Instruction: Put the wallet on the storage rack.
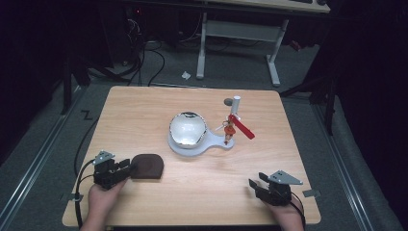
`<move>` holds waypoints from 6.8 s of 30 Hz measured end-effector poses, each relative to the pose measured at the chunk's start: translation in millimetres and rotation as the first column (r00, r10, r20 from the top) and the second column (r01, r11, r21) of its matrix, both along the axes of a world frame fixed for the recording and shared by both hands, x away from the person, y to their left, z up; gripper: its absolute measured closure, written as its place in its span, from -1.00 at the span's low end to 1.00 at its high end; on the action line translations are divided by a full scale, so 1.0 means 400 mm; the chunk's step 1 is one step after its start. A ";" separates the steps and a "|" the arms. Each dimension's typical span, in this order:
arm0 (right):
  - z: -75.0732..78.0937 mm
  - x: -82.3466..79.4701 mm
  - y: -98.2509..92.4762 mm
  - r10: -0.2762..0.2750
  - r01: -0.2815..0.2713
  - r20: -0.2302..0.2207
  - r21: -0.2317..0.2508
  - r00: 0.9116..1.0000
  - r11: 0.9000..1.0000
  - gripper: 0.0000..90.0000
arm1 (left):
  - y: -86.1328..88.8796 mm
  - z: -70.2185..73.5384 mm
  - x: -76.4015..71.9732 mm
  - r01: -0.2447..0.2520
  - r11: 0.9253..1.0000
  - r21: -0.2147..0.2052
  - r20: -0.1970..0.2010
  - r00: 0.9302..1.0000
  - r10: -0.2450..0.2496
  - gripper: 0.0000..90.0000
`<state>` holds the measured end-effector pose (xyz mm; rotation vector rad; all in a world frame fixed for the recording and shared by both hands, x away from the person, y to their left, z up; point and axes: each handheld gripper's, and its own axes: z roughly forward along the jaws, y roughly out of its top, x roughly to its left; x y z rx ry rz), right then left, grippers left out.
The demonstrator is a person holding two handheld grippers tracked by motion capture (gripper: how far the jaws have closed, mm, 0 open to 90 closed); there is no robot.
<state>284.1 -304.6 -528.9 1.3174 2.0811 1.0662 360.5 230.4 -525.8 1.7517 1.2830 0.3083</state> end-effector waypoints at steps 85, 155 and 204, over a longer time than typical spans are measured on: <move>0.003 0.004 -0.018 -0.019 0.019 -0.002 0.037 1.000 0.999 0.08 | -0.020 0.115 -0.092 0.005 0.999 -0.050 0.320 0.947 0.011 0.94; 0.009 0.002 -0.040 -0.020 0.020 0.004 0.072 1.000 0.997 0.10 | -0.263 0.273 0.179 -0.029 0.999 0.038 0.293 0.956 0.016 0.94; 0.012 0.000 -0.037 -0.008 0.007 0.010 0.074 1.000 0.997 0.10 | -0.357 0.228 0.204 -0.017 0.999 0.049 0.229 0.973 0.005 0.23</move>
